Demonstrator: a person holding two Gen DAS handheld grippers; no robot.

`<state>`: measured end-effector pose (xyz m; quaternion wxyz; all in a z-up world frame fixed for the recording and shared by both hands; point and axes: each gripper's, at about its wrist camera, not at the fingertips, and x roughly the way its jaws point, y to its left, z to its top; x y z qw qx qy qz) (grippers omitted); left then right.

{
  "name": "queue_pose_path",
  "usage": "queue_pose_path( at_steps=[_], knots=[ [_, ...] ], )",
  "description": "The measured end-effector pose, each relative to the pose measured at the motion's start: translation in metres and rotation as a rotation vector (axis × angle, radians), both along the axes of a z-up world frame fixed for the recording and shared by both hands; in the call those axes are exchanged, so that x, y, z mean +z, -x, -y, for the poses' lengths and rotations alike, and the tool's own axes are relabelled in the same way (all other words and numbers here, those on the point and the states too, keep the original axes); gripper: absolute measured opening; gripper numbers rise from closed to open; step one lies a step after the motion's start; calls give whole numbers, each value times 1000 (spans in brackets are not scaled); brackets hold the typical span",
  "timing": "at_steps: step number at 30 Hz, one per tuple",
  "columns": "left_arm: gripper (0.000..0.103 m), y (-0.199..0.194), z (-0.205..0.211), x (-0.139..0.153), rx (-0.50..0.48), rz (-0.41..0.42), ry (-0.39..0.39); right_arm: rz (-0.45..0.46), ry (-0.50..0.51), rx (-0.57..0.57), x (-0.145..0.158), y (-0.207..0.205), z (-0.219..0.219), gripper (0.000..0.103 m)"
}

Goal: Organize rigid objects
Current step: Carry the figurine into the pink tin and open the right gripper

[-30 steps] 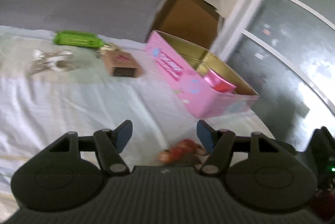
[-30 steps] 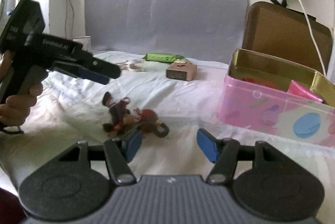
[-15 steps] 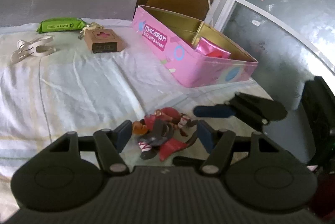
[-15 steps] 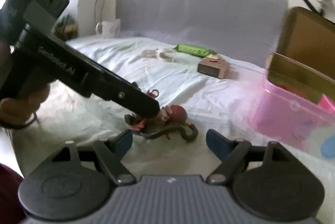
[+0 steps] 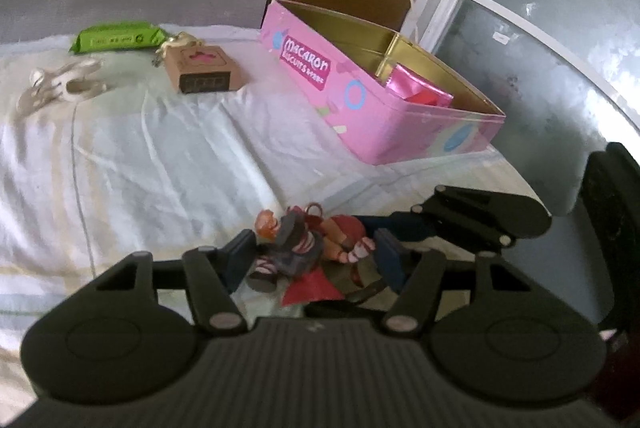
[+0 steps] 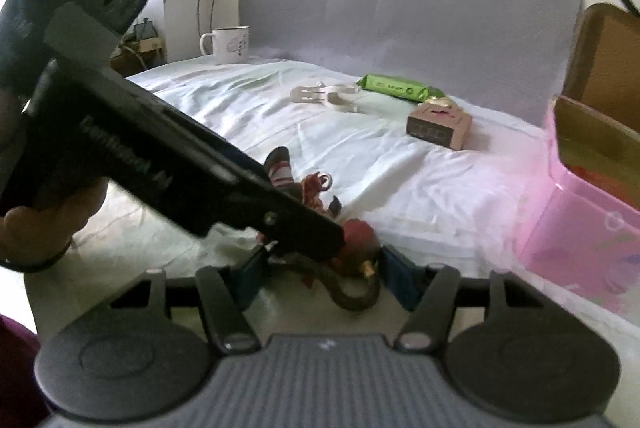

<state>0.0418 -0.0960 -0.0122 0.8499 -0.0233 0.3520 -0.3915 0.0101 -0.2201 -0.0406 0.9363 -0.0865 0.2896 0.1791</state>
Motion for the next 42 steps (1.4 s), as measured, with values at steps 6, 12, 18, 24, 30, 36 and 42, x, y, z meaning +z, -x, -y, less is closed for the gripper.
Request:
queue_pose_path(
  at_steps=[6,12,18,24,30,36,42],
  knots=[
    [66,1,14,30,-10,107,14,103,17,-57,21,4,7,61],
    [66,-12,42,61,-30,176,55,218,56,-120,50,0,25,61],
    [66,-31,82,69,-86,196,57,252,99,-194,62,-10,57,61],
    [65,-52,125,73,-130,150,81,243,86,-281,65,-22,99,61],
    [65,-64,163,70,-153,136,66,213,30,-348,61,-35,137,61],
    [65,-77,180,60,-141,110,47,187,-10,-386,52,-45,157,61],
    [65,-88,187,52,-108,96,20,177,-19,-394,46,-61,162,61]
  ],
)
